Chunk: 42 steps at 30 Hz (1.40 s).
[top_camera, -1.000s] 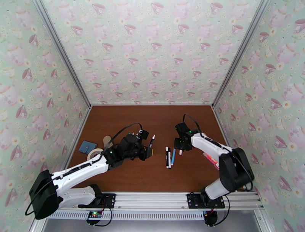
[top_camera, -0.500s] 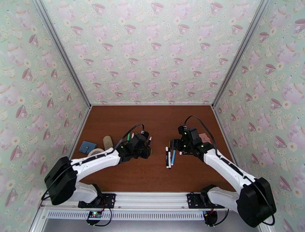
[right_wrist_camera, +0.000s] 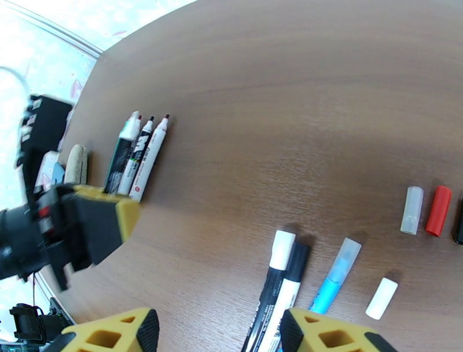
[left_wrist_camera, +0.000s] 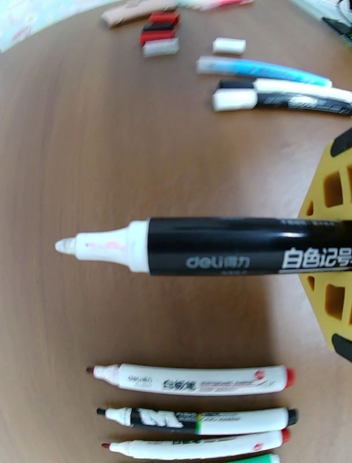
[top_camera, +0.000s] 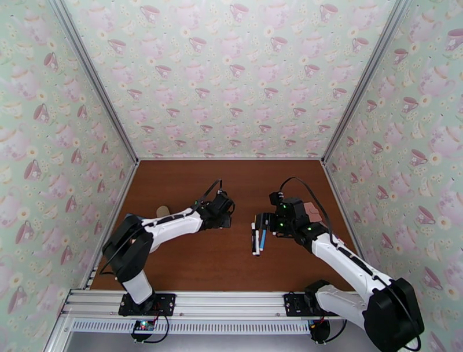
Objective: Open the pen caps
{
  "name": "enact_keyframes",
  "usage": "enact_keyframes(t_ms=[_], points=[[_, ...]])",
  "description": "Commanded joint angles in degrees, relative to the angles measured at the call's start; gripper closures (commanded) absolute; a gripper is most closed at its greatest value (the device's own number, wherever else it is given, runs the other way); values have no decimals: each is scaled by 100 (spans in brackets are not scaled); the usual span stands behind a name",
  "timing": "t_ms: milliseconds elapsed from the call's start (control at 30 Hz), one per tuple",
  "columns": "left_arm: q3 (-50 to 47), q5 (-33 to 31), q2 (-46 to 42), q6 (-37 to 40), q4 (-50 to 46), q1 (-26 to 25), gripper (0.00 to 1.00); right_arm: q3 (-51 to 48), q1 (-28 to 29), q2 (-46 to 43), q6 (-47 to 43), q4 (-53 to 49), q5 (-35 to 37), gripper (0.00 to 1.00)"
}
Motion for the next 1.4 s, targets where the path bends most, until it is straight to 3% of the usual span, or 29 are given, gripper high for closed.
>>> enact_keyframes(t_ms=[0,300,667,1067,1367], points=[[245,-241,302,37,-237,71,96,45,-15,35,95,96,-103,39],[569,-338,879,165,-372,297,87,127,-5,215,101,52,-126,38],[708,-377,1071,258,-462,372,65,65,57,364,69,126,-92,38],[566,-560,310,92,-761,230,61,-49,119,265,114,115,-57,37],[-33,272,-352,-1112,-500,-444,63,-249,123,-127,236,-96,166,37]])
